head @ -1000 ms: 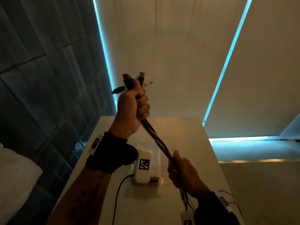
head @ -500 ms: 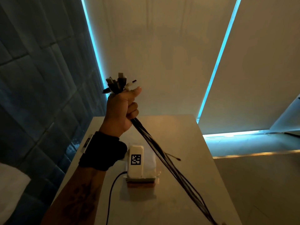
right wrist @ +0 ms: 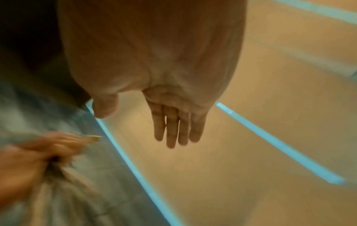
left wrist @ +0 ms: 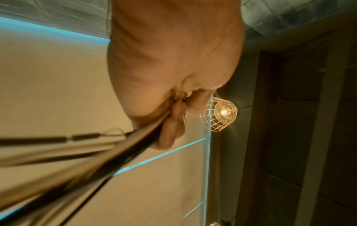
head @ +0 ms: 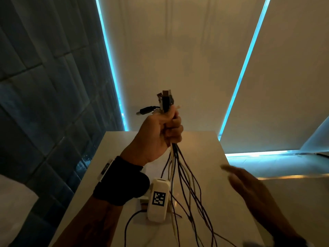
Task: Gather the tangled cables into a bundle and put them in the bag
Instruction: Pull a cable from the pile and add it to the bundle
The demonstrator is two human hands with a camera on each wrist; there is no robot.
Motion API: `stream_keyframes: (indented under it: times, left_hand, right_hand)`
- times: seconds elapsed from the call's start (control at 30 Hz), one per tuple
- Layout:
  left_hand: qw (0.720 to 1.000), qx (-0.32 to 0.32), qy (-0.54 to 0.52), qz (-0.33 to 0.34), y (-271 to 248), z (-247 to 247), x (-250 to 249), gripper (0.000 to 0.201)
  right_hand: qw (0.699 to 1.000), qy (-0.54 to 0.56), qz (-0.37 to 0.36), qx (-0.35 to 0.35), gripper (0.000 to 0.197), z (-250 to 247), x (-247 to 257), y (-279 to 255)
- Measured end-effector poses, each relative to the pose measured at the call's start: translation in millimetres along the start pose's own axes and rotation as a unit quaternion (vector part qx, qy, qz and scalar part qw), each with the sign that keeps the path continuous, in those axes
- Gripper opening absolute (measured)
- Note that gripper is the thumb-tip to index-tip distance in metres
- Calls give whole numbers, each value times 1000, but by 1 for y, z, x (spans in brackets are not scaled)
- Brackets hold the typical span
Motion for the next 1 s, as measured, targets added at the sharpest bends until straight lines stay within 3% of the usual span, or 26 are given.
stream_keyframes:
  times: [0.1,0.23,0.43,0.7,0.87,1.0]
  left_hand:
    - [1000,19,-13,4,-3,13,2,26]
    - [1000,14,10,23,-8,10,-5,29]
    - [999,-32,-1,5,-12,-32,-15,36]
    - [993,-107,-48,15,-9,-83,-6,38]
    - [994,-103,-34,-7,-15,-95,4,36]
    - [984,-142,100,-39,-20,-96,27,34]
  right_hand:
    - [994,62,-17,85,80,66,51,41]
    - [948,290,-19,130,30,127,70,59]
    - [901,379,86,196,45,172,40,32]
    - [841,446,183,247,53,165,23,-17]
    - [882,333,190,274,48,138,19,-35]
    - [941,213,94,244,40,97,42,-18]
Point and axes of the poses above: each hand's wrist, its own y-axis towards the middle knuckle, its own z-axis out of the palm, x = y × z, the point moved 8 cm from there along y, towards the middle knuckle, and after that the axes turned 11 degrees about -z, right-handed, at the moved point
